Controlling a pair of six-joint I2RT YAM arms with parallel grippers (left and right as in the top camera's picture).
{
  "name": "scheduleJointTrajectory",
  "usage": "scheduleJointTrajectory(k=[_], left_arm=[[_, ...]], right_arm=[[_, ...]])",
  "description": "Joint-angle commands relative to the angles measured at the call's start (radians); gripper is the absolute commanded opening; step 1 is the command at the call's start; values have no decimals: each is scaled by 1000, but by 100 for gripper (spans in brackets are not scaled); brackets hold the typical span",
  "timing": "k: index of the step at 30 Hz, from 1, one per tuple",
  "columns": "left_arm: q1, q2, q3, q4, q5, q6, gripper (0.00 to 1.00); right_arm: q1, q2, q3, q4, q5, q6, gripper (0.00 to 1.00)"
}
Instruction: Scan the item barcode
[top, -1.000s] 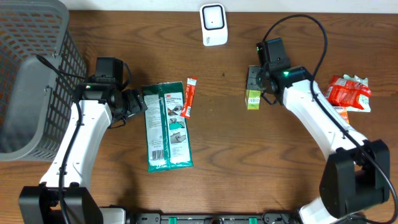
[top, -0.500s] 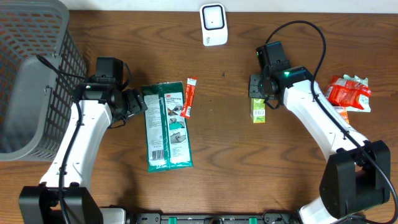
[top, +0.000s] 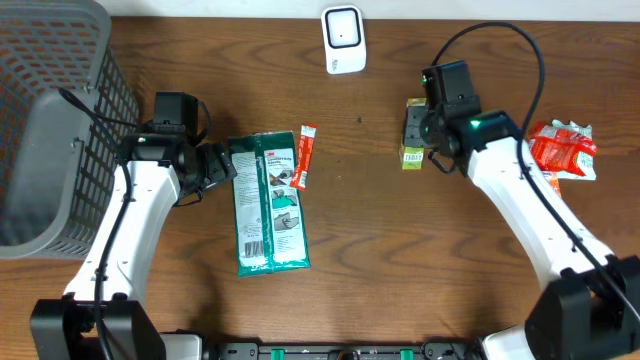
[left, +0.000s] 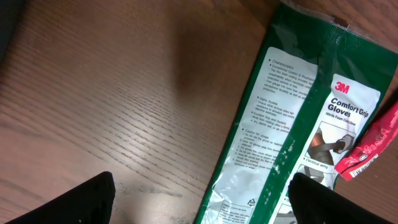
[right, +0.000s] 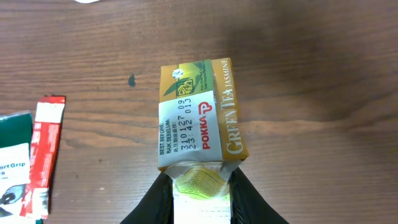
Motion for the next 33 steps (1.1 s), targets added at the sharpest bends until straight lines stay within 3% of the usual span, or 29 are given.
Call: scheduleJointTrajectory(k=[1, 17, 33], left_arm=[[2, -1, 8, -3, -13, 9, 90], [2, -1, 8, -3, -13, 9, 90], [2, -1, 8, -3, -13, 9, 90]], right_arm=[[0, -26, -1, -15, 6, -8, 10], [46, -34, -104, -18, 7, 10, 7], [72, -86, -106, -182, 37, 64, 3]])
